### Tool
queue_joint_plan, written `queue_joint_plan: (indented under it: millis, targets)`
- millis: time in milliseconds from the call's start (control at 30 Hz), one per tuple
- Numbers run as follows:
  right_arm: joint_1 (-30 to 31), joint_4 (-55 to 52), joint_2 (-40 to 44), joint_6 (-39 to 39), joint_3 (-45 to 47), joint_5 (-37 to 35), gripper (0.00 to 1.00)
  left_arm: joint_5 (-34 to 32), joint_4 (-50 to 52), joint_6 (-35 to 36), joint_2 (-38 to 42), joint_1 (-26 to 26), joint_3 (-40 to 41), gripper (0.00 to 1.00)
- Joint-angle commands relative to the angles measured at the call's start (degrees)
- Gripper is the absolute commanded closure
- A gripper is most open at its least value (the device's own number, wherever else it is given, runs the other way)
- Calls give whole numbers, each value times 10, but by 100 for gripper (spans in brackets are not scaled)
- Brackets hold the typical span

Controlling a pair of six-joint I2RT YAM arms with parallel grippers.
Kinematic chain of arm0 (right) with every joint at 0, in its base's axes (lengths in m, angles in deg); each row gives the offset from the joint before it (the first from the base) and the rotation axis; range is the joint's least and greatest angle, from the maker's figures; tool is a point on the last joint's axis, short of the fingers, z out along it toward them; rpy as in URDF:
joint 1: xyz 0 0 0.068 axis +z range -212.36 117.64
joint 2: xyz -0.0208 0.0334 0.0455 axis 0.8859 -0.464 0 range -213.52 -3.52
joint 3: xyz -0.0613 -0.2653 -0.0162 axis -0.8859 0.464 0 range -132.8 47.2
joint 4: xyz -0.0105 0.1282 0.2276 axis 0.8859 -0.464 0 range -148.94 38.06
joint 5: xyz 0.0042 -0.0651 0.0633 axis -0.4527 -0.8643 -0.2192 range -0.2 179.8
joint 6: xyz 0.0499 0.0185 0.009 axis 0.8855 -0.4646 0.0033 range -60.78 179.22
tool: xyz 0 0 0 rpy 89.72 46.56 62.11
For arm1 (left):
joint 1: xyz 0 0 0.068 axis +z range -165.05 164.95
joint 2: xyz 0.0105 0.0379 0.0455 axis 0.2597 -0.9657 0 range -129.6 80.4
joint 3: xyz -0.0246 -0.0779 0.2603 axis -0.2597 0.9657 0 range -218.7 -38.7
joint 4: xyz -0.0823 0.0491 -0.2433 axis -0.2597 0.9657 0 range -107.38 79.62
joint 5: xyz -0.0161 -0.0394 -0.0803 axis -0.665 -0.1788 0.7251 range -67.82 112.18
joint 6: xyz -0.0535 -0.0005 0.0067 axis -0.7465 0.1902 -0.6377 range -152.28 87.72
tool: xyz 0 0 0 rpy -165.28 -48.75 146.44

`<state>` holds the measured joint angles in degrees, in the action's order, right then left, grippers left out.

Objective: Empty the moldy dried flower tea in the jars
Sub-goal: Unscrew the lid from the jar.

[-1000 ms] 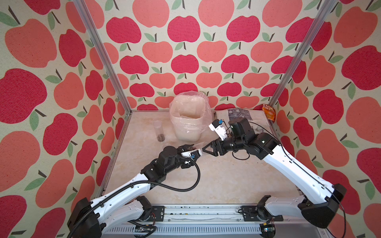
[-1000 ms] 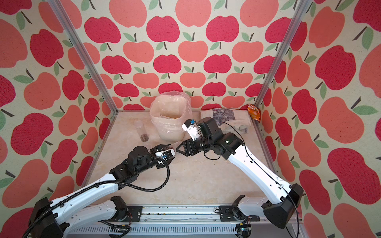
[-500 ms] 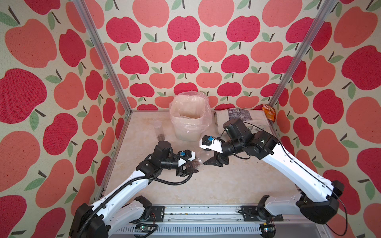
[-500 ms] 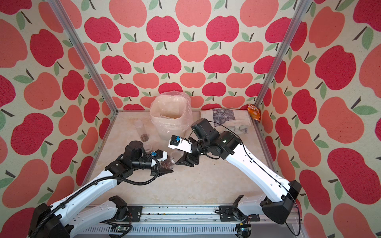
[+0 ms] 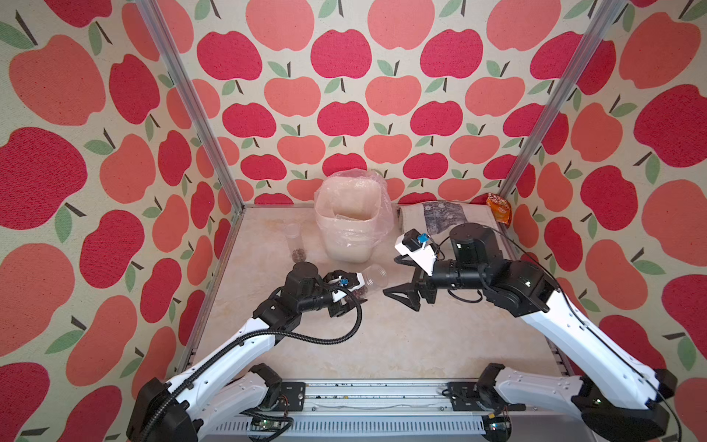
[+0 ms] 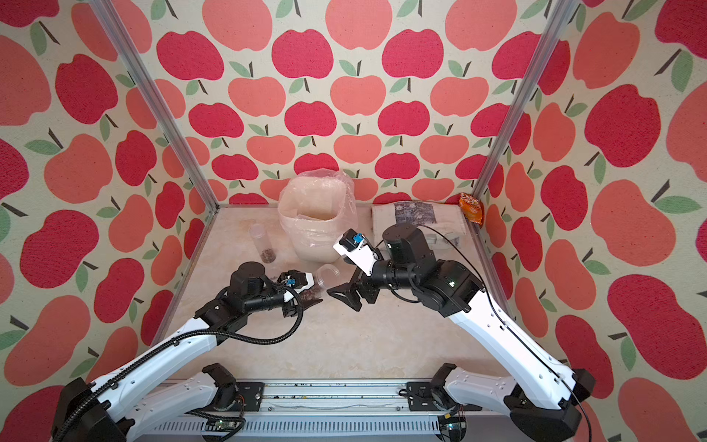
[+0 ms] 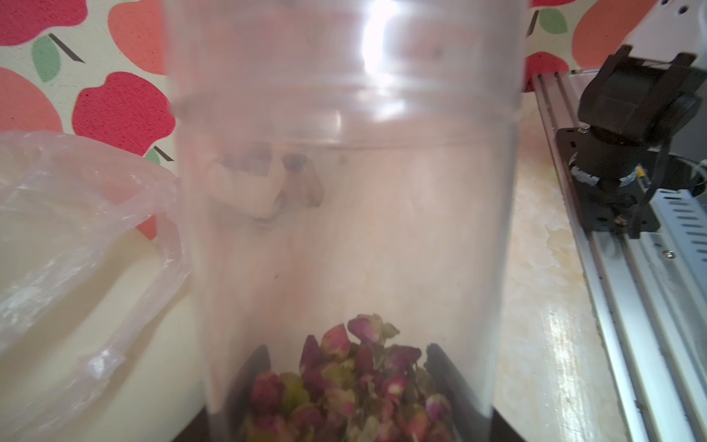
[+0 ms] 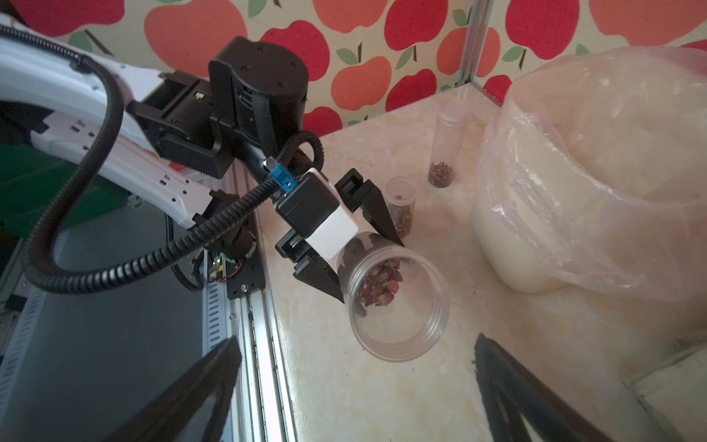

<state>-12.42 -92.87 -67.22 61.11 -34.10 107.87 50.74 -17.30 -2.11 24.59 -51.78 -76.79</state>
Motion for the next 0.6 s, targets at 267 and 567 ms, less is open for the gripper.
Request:
queue_joint_plan:
  millis: [267,567]
  targets:
    - [-25,-33,-41,190,14,-23,1,-140,-30,59,-5,-46,-8,78]
    - [-25,-31,-70,191,9,5,1,-160,-24,62,-1,-57,-11,78]
